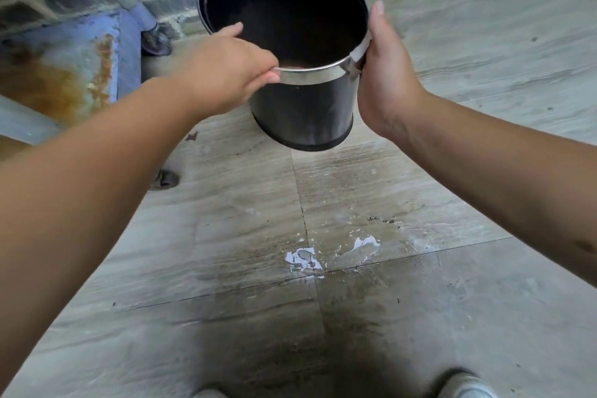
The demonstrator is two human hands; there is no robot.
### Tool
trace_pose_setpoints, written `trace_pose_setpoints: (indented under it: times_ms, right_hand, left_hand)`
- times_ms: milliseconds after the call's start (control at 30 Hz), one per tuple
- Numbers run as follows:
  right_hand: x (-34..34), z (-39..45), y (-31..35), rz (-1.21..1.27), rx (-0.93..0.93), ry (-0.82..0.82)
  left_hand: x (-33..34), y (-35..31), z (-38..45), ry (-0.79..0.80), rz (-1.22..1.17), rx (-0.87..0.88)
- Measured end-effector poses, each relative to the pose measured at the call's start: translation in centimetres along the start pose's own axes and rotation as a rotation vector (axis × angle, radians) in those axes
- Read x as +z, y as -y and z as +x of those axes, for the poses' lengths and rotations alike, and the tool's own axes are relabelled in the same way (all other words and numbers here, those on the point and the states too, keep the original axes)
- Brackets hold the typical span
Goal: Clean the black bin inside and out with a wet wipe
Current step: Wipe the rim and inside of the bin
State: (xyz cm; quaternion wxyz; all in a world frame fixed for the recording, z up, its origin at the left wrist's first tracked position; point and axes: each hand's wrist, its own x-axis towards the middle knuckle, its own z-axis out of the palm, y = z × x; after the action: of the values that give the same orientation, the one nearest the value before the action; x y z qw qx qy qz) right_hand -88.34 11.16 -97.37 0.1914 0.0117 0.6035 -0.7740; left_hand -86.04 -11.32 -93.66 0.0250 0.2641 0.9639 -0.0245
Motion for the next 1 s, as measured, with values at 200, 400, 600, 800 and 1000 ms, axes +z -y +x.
trace_pose_setpoints:
  times_ms: [200,400,600,800,1000]
  right_hand:
    - [0.7,-0.4,-0.1,0.026,-0.03,-0.105]
    - [1.8,-0.8,-0.3,-0.008,-0.029,-0.218]
    - [1.0,-0.3,0.4,0.066,0.03,-0.054]
    - [-0.3,0.4,0.2,-0.067,0.0,0.028]
    - [-0.2,0.0,-0.6,-0.118,-0.009,0.06]
  left_hand:
    - [0.2,-3.2,1.1,-0.025,0.0,-0.155]
    - [-0.3,-10.5,3.4,-0.115,0.04,-0.347]
    - [-0.5,-11.9,4.4,-0.015,-0.176,-0.287]
    - [-1.0,-3.4,-5.8,0.068,0.026,0.034]
    - [1.1,-4.6,-7.0,-0.064,-0.011,-0.033]
